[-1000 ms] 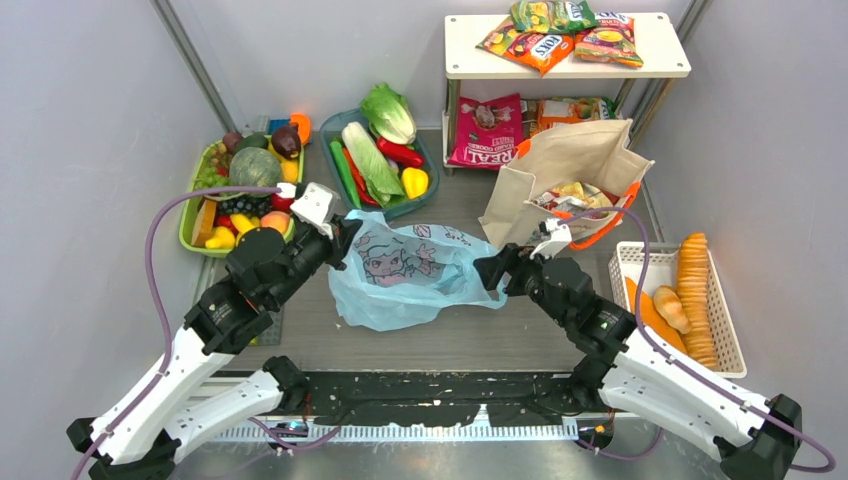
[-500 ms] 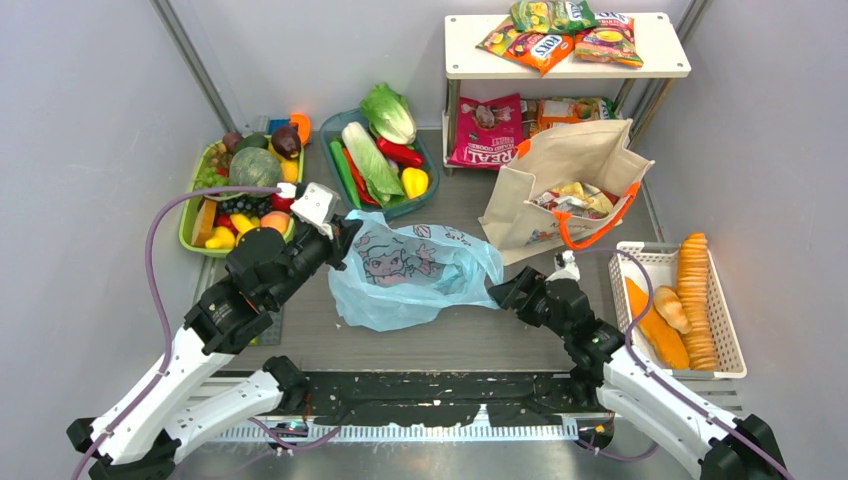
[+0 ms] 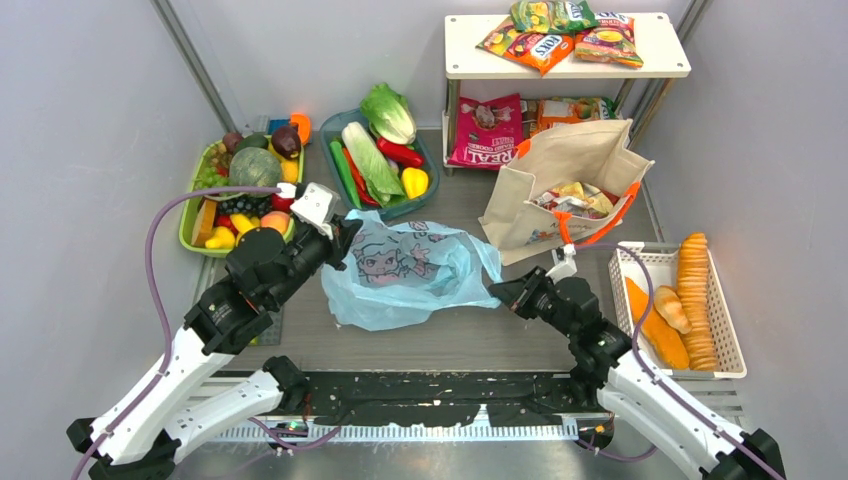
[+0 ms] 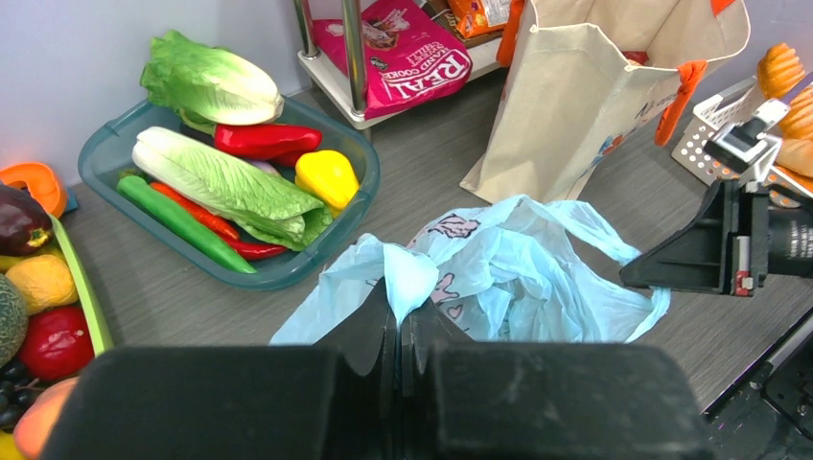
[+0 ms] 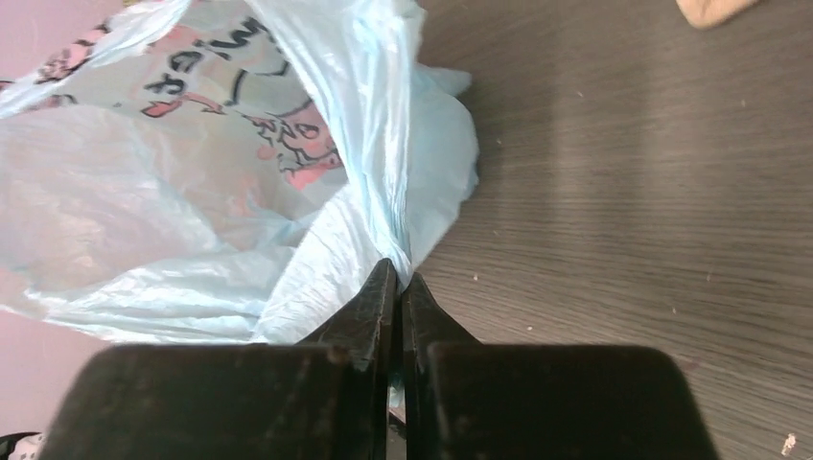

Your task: Place the mixed food into the grocery bags and tie them

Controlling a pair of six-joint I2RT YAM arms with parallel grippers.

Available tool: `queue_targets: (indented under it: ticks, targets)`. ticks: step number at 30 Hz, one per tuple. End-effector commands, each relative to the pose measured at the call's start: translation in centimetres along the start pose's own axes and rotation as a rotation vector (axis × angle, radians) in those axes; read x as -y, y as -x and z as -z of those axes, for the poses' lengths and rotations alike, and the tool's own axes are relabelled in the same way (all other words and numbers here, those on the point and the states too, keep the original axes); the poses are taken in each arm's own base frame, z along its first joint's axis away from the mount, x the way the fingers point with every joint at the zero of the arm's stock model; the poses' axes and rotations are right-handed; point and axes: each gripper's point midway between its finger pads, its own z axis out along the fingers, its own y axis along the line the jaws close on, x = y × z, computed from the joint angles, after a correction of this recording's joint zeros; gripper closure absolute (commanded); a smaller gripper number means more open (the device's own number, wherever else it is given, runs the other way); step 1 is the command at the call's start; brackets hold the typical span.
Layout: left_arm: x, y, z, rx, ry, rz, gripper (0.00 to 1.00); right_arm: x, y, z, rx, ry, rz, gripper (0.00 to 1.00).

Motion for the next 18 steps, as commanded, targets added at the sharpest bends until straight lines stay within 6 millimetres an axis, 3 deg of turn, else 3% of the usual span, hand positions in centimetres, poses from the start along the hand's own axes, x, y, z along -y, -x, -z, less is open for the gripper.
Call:
queue_targets:
  ticks: [1, 3, 5, 8, 10, 12, 14, 18]
  targets:
    - [-0.1, 1.6, 0.0, 0.063, 0.001, 0.005, 0.96, -2.9, 2.7, 1.4, 0.067, 0.034, 0.13, 0.95]
    - [-0.2, 1.6, 0.1, 0.064, 0.009, 0.003, 0.86, -3.4, 3.2, 1.8, 0.071, 0.029, 0.171, 0.95]
    - [-0.5, 1.8, 0.1, 0.069, 0.023, 0.003, 0.68, -3.9, 3.4, 2.0, 0.062, 0.022, 0.205, 0.95]
    - [-0.2, 3.5, 0.7, 0.078, 0.006, 0.012, 0.4, -4.5, 3.5, 2.0, 0.034, 0.014, 0.233, 0.95]
    - [0.1, 5.0, 1.3, 0.072, -0.012, 0.021, 0.31, -4.8, 3.5, 1.8, 0.02, 0.014, 0.248, 0.95]
    - [0.1, 6.3, 1.8, 0.057, -0.014, 0.033, 0.27, -5.2, 3.6, 1.8, 0.016, 0.025, 0.259, 0.95]
    - [0.8, 6.2, 1.6, 0.001, -0.043, 0.039, 0.26, -5.5, 3.8, 1.8, 0.016, 0.03, 0.276, 0.95]
    - [3.2, 5.5, 0.2, -0.097, -0.09, -0.011, 0.35, -6.3, 4.4, 2.1, 0.025, 0.029, 0.307, 0.95]
